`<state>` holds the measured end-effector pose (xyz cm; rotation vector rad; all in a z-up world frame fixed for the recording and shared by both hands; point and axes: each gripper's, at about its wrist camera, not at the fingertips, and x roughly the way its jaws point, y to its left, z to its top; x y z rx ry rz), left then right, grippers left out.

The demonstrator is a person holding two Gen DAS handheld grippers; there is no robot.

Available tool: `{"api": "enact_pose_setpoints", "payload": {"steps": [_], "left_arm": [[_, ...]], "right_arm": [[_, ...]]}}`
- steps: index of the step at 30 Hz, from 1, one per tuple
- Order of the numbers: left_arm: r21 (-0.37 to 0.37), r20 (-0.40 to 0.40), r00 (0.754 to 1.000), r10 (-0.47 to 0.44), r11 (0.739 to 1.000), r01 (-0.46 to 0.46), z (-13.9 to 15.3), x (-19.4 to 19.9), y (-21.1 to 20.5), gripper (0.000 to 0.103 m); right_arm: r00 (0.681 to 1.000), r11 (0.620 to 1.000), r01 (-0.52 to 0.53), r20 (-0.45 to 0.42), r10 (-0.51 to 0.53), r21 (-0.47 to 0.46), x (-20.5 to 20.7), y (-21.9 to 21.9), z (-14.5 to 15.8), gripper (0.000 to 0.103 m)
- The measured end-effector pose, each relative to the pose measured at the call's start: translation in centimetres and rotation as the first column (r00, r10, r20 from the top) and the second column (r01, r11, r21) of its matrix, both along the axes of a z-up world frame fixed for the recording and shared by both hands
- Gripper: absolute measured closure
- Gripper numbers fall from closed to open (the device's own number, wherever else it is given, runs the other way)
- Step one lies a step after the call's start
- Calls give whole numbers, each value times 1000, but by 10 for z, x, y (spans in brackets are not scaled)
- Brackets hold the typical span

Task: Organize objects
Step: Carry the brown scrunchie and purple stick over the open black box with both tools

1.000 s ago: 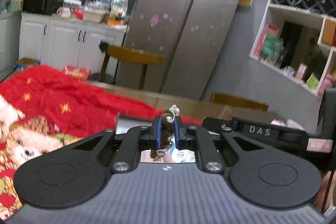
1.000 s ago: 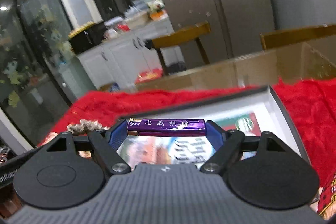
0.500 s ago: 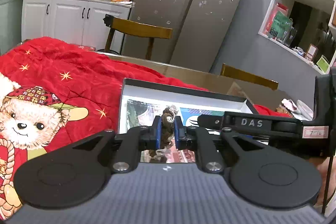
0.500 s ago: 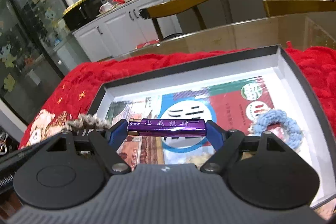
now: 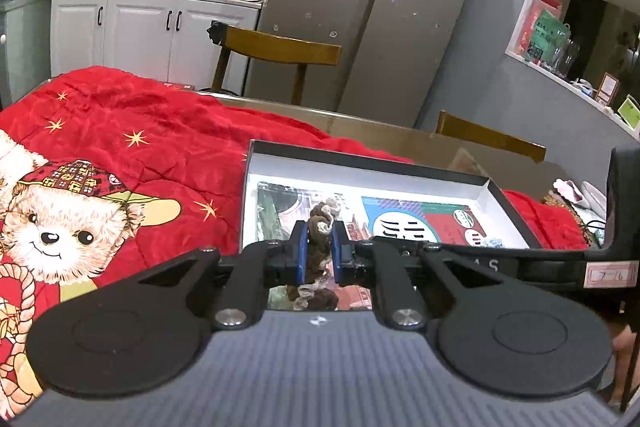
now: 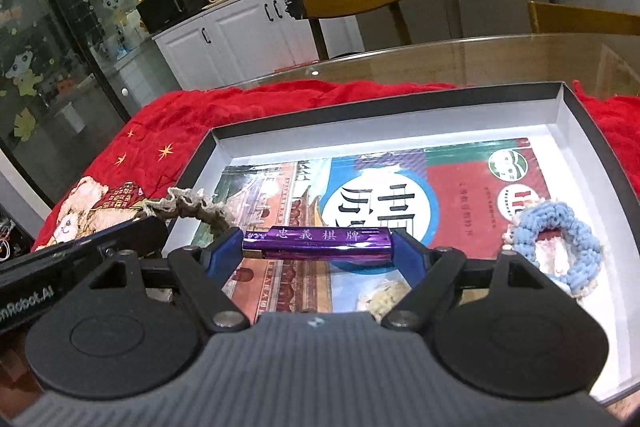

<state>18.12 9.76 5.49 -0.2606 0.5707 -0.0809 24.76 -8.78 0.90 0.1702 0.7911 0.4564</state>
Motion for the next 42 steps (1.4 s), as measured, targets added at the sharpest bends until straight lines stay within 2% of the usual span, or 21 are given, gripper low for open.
{"api": "enact_pose_setpoints", "payload": {"steps": [23, 42], "left_arm": [[6, -69, 997, 31, 1000, -30, -12, 16, 14, 88], [18, -73, 997, 37, 999, -36, -13, 18, 16, 88]], "right_arm": [[999, 998, -52, 12, 52, -39, -4, 10, -2, 23], [998, 997, -68, 14, 69, -32, -6, 12, -4, 23]]}}
